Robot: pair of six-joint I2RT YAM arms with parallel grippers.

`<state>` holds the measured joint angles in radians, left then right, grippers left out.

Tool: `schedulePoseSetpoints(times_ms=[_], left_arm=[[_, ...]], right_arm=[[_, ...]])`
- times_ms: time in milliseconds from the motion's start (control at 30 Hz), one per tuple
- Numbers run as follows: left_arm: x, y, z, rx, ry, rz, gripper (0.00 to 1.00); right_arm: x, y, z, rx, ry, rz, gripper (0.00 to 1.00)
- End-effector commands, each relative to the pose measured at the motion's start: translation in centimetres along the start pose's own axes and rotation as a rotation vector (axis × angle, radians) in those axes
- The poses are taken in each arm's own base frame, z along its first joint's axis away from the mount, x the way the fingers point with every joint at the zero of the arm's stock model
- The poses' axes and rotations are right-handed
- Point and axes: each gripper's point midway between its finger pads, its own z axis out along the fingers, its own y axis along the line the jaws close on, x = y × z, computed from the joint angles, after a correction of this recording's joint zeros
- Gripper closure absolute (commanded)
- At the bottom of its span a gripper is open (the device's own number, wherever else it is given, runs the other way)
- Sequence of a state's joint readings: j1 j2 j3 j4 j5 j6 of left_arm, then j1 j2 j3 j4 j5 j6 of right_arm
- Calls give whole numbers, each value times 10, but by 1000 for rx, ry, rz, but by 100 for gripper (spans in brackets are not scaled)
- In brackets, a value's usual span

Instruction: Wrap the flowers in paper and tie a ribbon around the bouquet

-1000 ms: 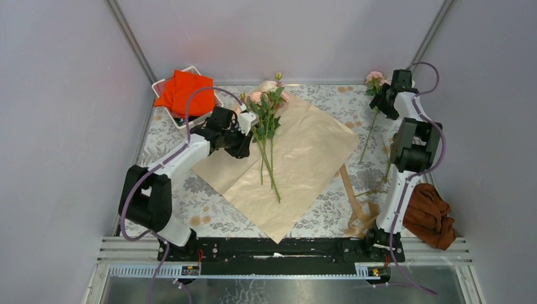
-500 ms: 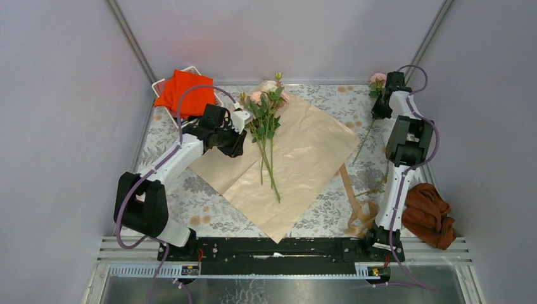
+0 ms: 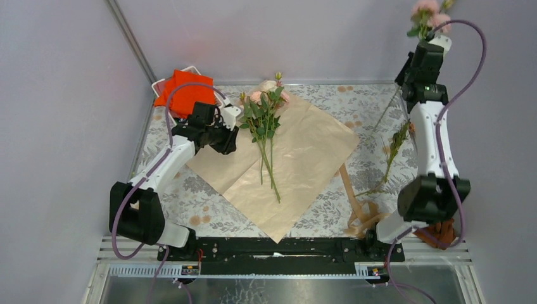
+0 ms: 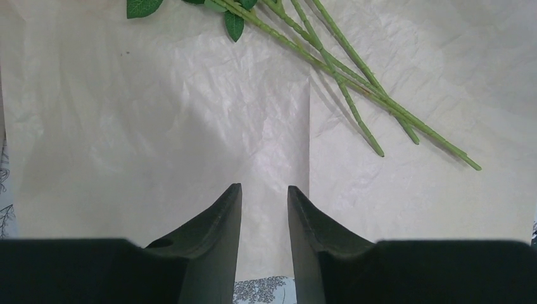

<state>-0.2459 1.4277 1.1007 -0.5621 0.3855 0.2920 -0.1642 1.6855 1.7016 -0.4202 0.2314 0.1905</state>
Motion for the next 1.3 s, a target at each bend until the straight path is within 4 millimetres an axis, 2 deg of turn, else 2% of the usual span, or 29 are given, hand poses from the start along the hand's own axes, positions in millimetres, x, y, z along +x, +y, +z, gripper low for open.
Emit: schedulePoseSetpoints(times_ms=[0, 133, 233, 267, 400, 500, 567, 700, 867, 900, 1000, 1067, 1167, 1200, 1267], left_arm=[[-7, 2, -11, -4, -34, 19, 61], [-3, 6, -13, -16, -30, 3, 60], [2, 7, -14, -20, -28, -6, 60], [3, 7, -15, -21, -26, -7, 60], [8, 12, -17, -35, -19, -19, 60], [11, 14, -17, -38, -11, -29, 60], [16, 15, -15, -38, -1, -37, 60], [25, 17, -10, -32, 26, -49, 60], [31, 16, -2, -7, 45, -74, 59], [32, 16, -1, -6, 50, -77, 59], [33, 17, -1, -7, 52, -74, 59], [34, 17, -1, -7, 55, -70, 59], [36, 18, 0, -8, 59, -70, 59], [35, 18, 0, -8, 59, -69, 59], [35, 18, 0, -7, 56, -69, 58]], right_arm=[[-31, 81, -78, -217, -184, -38, 100], [6, 183, -139, -559, -137, -43, 100], [54, 254, -176, -775, -54, -63, 100], [70, 272, -182, -821, -19, -68, 100], [151, 340, -186, -944, 166, -130, 100], [204, 371, -170, -964, 293, -165, 100], [232, 384, -150, -944, 361, -174, 100], [272, 393, -106, -843, 410, -228, 100], [293, 404, -79, -790, 430, -221, 100], [295, 404, -75, -777, 430, -224, 95], [297, 395, -64, -717, 428, -266, 58], [283, 382, -60, -677, 417, -290, 45], [228, 347, -59, -636, 349, -252, 37], [210, 328, -55, -609, 324, -233, 35], [175, 274, -39, -502, 273, -185, 30]])
